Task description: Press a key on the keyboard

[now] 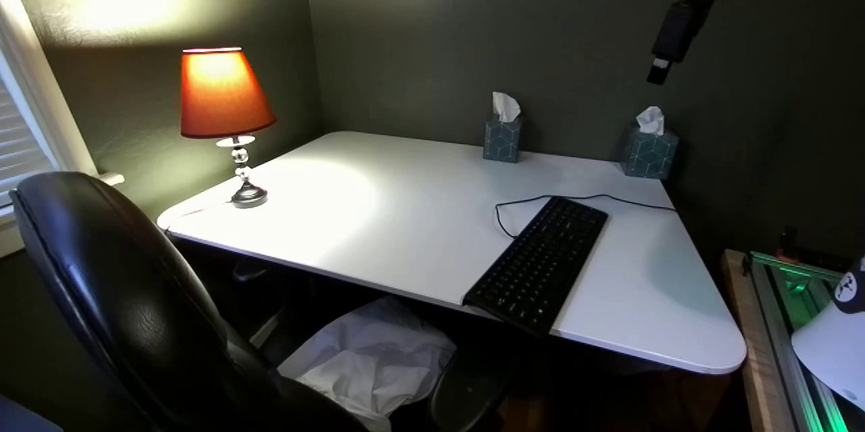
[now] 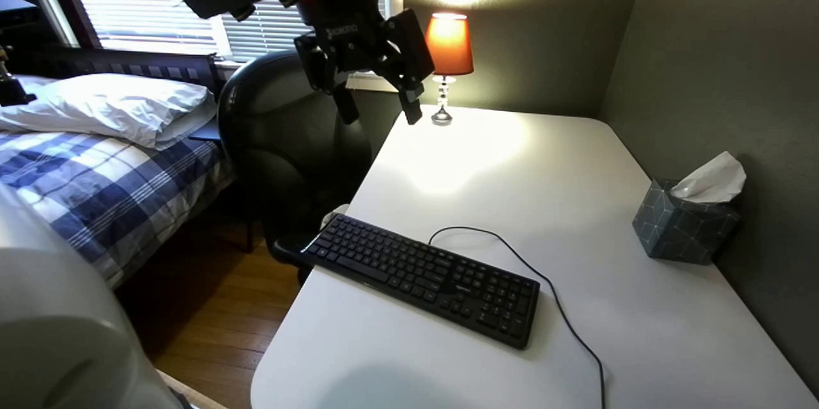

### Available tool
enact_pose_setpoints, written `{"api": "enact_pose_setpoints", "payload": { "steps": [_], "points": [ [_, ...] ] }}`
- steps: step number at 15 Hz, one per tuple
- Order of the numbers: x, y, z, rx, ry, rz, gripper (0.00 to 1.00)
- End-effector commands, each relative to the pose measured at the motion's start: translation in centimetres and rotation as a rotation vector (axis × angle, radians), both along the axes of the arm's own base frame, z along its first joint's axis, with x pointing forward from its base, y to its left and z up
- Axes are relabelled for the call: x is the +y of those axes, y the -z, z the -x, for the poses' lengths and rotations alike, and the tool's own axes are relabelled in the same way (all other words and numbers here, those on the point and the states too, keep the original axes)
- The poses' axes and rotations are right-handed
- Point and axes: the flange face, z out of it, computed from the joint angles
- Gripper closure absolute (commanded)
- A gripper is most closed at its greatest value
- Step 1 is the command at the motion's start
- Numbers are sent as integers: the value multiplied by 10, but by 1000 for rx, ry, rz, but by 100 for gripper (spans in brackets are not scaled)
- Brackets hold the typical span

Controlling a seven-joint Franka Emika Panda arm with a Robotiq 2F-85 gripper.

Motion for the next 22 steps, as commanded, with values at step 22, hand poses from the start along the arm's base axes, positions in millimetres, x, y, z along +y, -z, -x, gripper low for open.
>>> {"api": "enact_pose_setpoints", "payload": {
  "steps": [22],
  "points": [
    [-147, 217, -114, 147, -8, -192, 0]
  ]
}}
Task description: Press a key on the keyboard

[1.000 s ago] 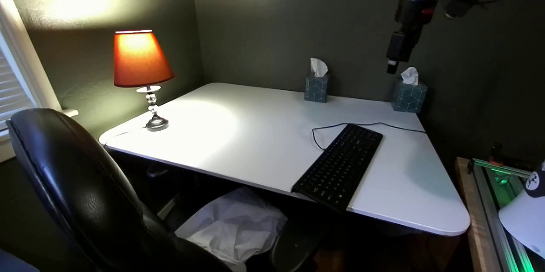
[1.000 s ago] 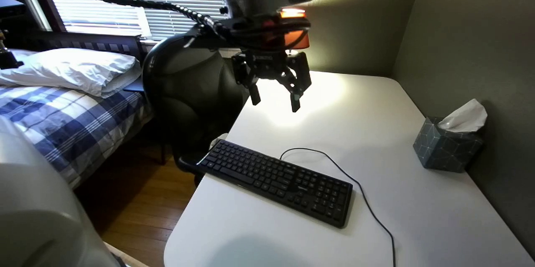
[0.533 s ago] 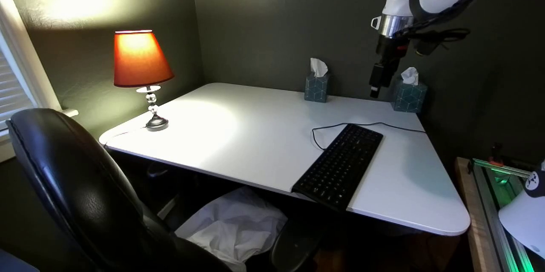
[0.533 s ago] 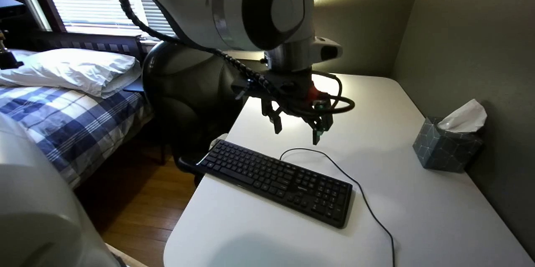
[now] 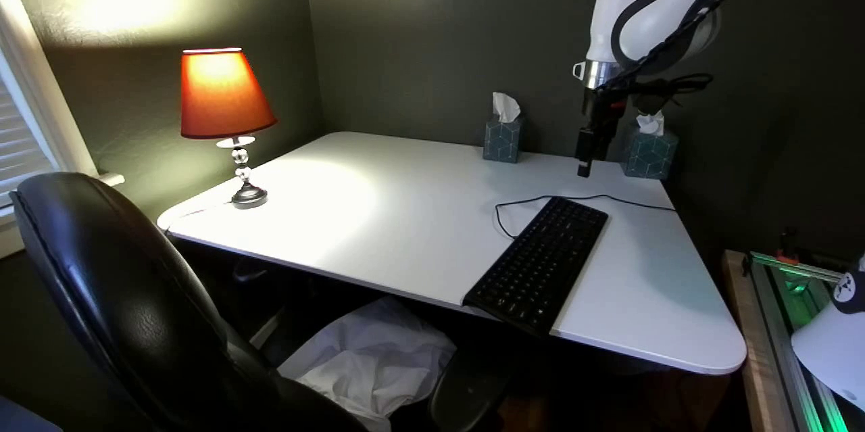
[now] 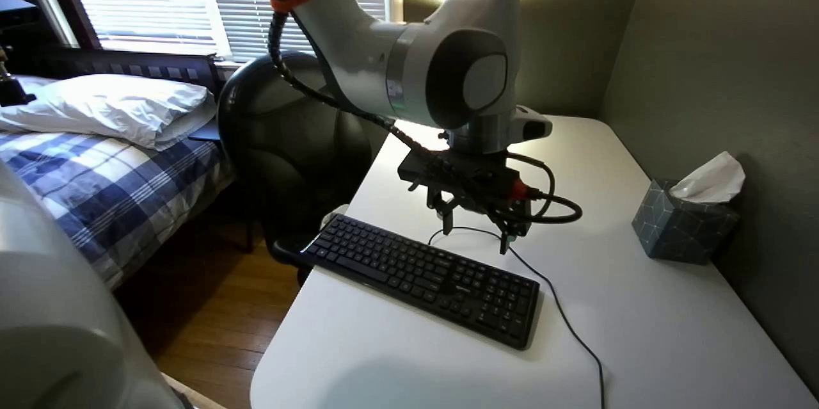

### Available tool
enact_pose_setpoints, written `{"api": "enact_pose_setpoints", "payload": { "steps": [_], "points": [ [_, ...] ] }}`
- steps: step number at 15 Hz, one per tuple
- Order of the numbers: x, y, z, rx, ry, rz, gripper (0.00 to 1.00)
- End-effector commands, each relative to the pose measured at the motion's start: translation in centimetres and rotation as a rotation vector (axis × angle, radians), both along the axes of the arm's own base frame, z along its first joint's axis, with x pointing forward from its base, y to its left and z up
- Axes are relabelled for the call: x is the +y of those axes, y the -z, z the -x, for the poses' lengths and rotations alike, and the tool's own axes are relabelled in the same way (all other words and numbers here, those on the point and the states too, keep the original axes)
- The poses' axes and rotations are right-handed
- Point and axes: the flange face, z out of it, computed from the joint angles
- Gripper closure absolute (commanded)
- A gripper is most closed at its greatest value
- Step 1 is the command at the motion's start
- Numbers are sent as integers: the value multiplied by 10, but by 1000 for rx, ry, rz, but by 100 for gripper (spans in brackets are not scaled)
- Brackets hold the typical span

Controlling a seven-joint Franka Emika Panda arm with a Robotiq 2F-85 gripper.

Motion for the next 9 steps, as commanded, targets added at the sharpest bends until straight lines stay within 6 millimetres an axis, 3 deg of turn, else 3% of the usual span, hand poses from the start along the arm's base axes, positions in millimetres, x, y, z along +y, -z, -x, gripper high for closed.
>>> {"api": "enact_pose_setpoints", "payload": {
  "steps": [1, 7, 8, 9],
  "points": [
    [-18, 25, -12, 24, 2, -26, 0],
    [-36, 55, -19, 76, 8, -59, 0],
    [-40, 59, -18, 83, 10, -62, 4],
    [-43, 63, -18, 90, 12, -66, 26]
  ]
}}
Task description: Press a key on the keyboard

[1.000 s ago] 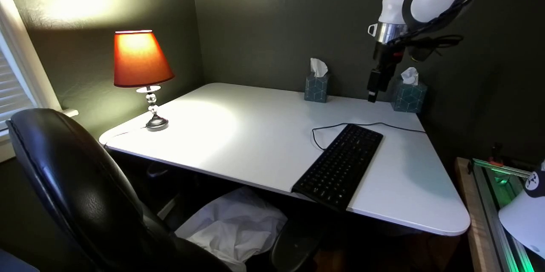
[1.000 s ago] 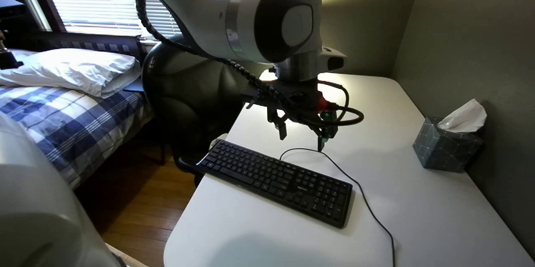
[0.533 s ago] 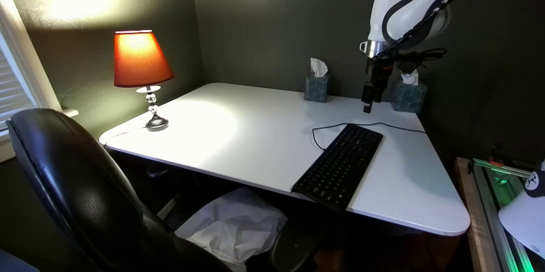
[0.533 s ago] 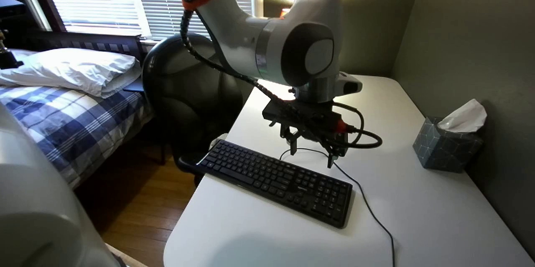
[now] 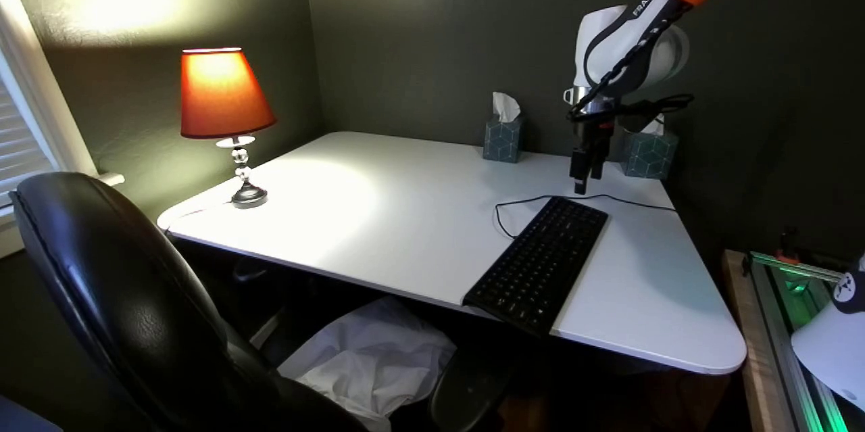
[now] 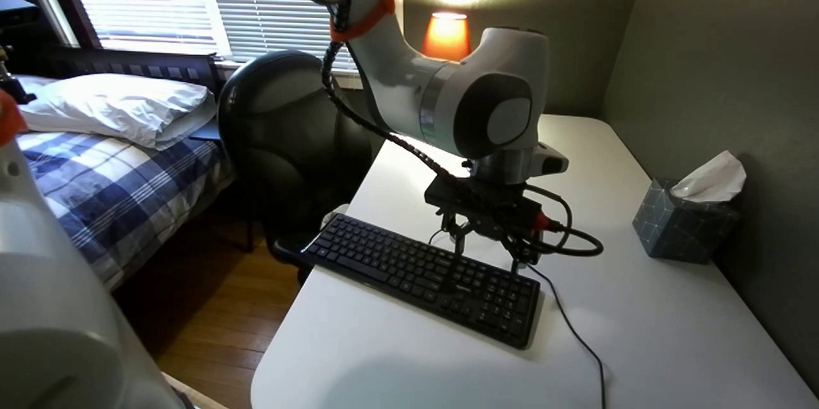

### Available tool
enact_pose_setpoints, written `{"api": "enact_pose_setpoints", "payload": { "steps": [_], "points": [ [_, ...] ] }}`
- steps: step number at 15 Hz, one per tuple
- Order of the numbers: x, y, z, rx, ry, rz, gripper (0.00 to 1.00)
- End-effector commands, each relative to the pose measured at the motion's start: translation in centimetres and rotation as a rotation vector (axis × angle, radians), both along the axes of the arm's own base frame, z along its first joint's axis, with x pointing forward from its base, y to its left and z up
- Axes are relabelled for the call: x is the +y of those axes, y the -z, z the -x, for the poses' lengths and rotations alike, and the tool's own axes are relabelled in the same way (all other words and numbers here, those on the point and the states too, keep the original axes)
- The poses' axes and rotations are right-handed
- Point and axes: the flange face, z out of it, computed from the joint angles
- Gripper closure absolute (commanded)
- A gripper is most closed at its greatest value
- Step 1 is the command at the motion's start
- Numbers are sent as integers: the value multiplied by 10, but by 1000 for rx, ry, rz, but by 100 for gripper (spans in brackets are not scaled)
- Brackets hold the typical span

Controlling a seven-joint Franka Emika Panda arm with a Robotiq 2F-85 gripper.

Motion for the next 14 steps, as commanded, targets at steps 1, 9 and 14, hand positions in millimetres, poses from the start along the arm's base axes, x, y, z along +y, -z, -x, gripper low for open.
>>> {"api": "enact_pose_setpoints", "payload": {
  "steps": [1, 9, 14],
  "points": [
    [-16, 18, -3, 11, 3, -17, 28],
    [-19, 22, -2, 37, 10, -15, 59],
    [-16, 28, -10, 42, 1, -15, 95]
  ]
}}
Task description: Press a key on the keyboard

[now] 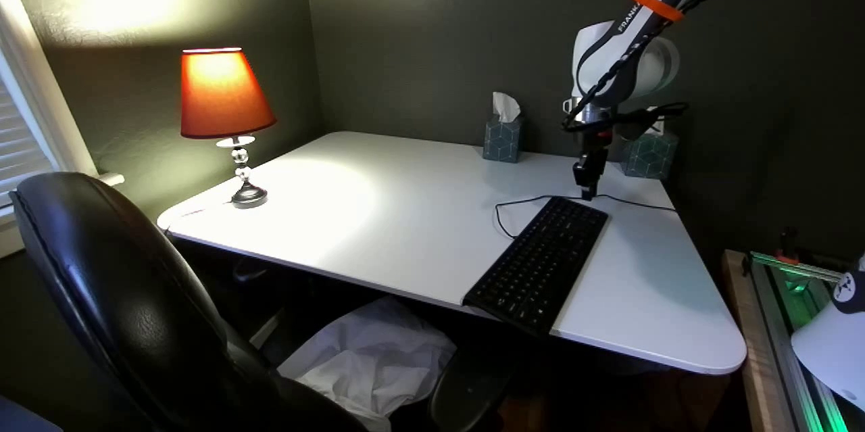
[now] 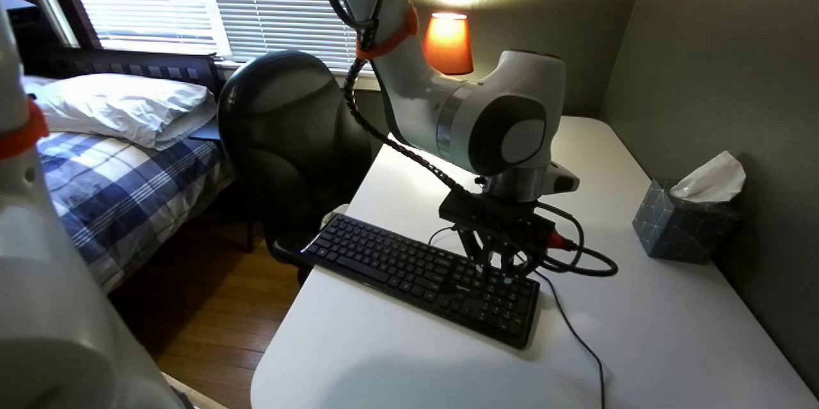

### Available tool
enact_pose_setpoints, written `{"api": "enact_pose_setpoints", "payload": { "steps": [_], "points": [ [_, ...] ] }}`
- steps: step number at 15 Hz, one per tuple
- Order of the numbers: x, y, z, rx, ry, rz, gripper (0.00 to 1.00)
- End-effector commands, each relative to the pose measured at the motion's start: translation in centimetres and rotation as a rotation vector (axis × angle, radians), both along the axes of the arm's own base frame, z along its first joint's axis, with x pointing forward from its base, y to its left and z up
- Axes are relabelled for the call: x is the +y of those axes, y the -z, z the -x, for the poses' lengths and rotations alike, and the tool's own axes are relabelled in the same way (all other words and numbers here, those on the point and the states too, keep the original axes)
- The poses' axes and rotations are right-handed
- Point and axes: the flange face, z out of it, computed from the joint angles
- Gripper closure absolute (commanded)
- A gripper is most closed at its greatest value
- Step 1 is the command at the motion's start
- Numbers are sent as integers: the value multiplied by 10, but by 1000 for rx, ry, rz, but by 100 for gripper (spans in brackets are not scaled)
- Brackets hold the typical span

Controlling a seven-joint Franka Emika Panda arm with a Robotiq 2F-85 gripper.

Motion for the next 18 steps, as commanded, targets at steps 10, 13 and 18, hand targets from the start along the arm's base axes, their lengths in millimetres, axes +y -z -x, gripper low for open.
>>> {"api": "enact_pose_setpoints", "payload": {
  "steps": [10, 13, 18],
  "points": [
    [16, 23, -32, 20, -41, 0, 100],
    [16, 28, -37, 27, -38, 1, 100],
    [13, 35, -43, 42, -35, 2, 100]
  ]
}}
